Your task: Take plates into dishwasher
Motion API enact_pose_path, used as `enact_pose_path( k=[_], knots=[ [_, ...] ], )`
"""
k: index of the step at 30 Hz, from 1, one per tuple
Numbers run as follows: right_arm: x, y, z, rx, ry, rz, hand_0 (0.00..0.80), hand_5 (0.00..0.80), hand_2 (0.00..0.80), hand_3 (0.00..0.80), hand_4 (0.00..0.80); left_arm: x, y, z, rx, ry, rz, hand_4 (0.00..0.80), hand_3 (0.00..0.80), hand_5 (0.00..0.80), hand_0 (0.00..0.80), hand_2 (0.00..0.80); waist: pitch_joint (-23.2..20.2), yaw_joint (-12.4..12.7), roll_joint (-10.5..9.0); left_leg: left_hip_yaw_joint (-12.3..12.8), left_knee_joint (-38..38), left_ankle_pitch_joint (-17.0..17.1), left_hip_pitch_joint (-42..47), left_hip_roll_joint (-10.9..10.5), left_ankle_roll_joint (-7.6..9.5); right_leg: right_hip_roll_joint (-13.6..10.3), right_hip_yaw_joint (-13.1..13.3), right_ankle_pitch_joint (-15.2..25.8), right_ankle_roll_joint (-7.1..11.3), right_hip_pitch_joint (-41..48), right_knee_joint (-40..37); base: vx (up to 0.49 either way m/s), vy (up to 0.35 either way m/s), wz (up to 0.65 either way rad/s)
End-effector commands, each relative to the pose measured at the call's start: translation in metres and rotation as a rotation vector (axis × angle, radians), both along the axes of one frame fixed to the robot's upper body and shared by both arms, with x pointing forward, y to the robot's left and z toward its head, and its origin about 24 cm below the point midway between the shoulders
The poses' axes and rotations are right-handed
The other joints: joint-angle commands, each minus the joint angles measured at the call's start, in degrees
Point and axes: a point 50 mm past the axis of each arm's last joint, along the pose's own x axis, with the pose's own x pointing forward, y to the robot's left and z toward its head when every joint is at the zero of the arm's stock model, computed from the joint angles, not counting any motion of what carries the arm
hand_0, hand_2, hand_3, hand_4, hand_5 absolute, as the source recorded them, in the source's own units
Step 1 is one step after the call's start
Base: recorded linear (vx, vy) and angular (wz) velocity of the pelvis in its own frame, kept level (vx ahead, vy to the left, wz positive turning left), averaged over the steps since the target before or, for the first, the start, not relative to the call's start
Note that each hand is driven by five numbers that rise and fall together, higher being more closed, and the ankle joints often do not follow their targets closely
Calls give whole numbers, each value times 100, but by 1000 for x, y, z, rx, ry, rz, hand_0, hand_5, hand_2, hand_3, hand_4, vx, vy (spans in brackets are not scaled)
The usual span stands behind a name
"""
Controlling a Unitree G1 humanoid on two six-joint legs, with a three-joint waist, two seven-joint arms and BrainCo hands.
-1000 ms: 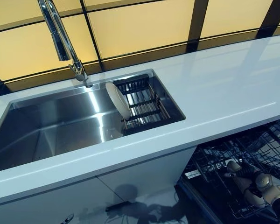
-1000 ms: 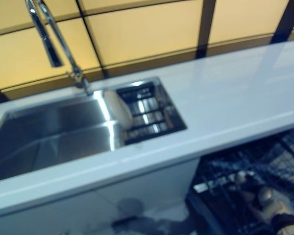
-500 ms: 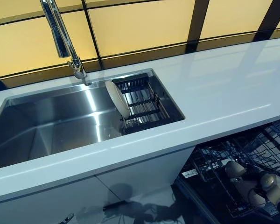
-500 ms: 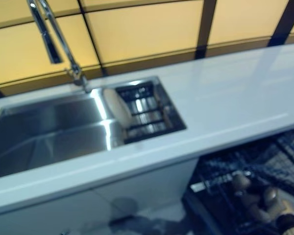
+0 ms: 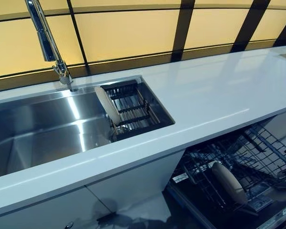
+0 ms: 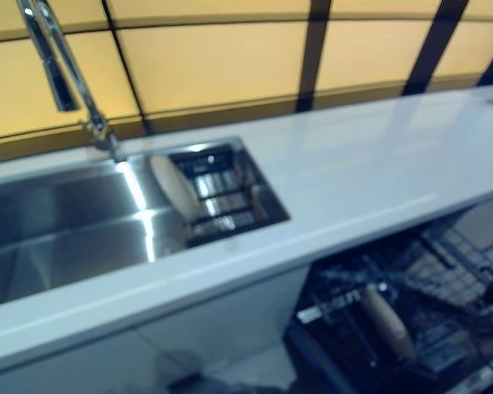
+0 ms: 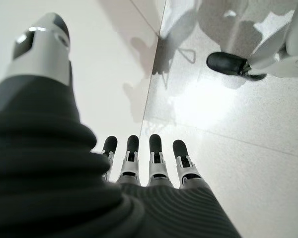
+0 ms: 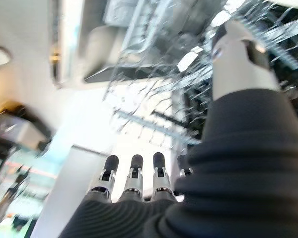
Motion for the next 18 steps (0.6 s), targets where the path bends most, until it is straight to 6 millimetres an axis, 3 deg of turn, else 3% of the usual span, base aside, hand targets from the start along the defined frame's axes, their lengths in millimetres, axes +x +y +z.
enact_pose_path(
  k=[1,8,17,18],
  knots=[
    [-4,-11,30,-107,7,-11,0,0,0,0,0,-14,31,11,87,30,26,0,0,0,0,0,-327,77,-306,187,-54,-76,-62,-259,153,219,190,208,310,-61,68,0,0,0],
    [-5,-15,62,-144,-85,-25,0,0,0,0,0,-17,29,9,82,39,30,0,0,0,0,0,-404,57,-363,233,-54,-74,-56,-226,128,233,191,199,317,-33,51,10,5,0],
    [1,0,126,-203,-409,48,0,0,0,0,0,-24,23,4,73,46,50,0,0,0,0,0,-471,47,-405,189,-54,-67,-19,-235,121,235,180,193,312,25,32,11,7,0],
    [0,2,140,-234,-465,55,0,0,0,0,0,-24,22,3,74,44,51,0,0,0,0,0,-478,66,-418,174,-54,-69,-22,-239,127,227,156,190,314,32,28,0,0,0]
  ],
)
